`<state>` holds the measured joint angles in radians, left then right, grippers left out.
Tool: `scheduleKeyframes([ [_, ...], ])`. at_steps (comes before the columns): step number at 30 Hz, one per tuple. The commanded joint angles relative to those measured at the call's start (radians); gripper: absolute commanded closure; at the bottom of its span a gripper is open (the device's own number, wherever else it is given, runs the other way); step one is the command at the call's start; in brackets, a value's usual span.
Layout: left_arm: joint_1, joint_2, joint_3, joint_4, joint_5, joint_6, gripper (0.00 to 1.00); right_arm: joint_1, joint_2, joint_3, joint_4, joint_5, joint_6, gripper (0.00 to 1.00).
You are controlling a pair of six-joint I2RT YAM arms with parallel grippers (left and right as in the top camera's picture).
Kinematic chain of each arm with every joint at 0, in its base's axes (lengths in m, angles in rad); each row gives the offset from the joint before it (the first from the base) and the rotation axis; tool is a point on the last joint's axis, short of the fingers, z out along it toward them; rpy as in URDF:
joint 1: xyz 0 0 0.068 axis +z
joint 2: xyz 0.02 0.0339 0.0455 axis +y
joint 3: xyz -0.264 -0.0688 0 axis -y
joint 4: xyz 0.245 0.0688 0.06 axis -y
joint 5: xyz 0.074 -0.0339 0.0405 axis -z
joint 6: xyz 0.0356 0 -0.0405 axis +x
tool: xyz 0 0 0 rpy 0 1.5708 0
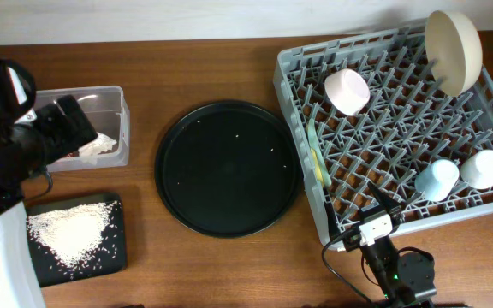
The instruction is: Sort waste into correct bins and load items into the dishwasher rack
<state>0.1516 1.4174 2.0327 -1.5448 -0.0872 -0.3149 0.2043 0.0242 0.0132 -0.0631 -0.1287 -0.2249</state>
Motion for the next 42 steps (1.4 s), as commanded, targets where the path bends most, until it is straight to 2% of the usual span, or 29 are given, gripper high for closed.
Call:
scheduleKeyframes([
  [1,-0.027,-0.046,-0.031,0.096,-0.038,-0.010,0.01,-0.008,-0.008,-0.008,-0.001,-0.002,-0.003,0.02],
  [4,-0.073,-0.121,-0.146,0.343,-0.040,0.008,0.01,-0.008,-0.008,-0.008,-0.001,-0.002,-0.003,0.02],
  [6,-0.111,-0.211,-0.312,0.539,-0.039,0.074,0.01,-0.008,-0.008,-0.008,-0.001,-0.002,-0.003,0.02],
  [9,-0.119,-0.320,-0.527,0.741,0.023,0.156,0.01,-0.008,-0.008,-0.008,-0.001,-0.002,-0.003,0.02],
  [13,-0.118,-0.494,-0.836,0.962,0.093,0.266,0.01,-0.008,-0.008,-0.008,-0.001,-0.002,-0.003,0.02],
  [23,-0.118,-0.982,-1.522,1.383,0.093,0.267,0.01,-0.008,-0.008,-0.008,-0.001,-0.002,-0.003,0.02],
  [29,-0.118,-1.250,-1.775,1.462,0.118,0.267,0.01,-0.008,-0.008,-0.008,-0.001,-0.002,-0.003,0.02],
  [35,-0.119,-1.416,-1.963,1.468,0.121,0.266,0.01,-0.008,-0.008,-0.008,-0.001,-0.002,-0.003,0.02],
  [37,-0.124,-1.413,-2.028,1.509,0.130,0.263,0.01,-0.008,-0.008,-0.008,-0.001,-0.002,-0.003,0.02],
  [38,-0.127,-1.413,-2.024,1.464,0.133,0.263,0.01,-0.008,-0.008,-0.008,-0.001,-0.002,-0.003,0.02],
  [42,-0.134,-1.412,-2.024,1.468,0.133,0.263,0.01,-0.008,-0.007,-0.008,-0.001,-0.002,-0.003,0.02],
])
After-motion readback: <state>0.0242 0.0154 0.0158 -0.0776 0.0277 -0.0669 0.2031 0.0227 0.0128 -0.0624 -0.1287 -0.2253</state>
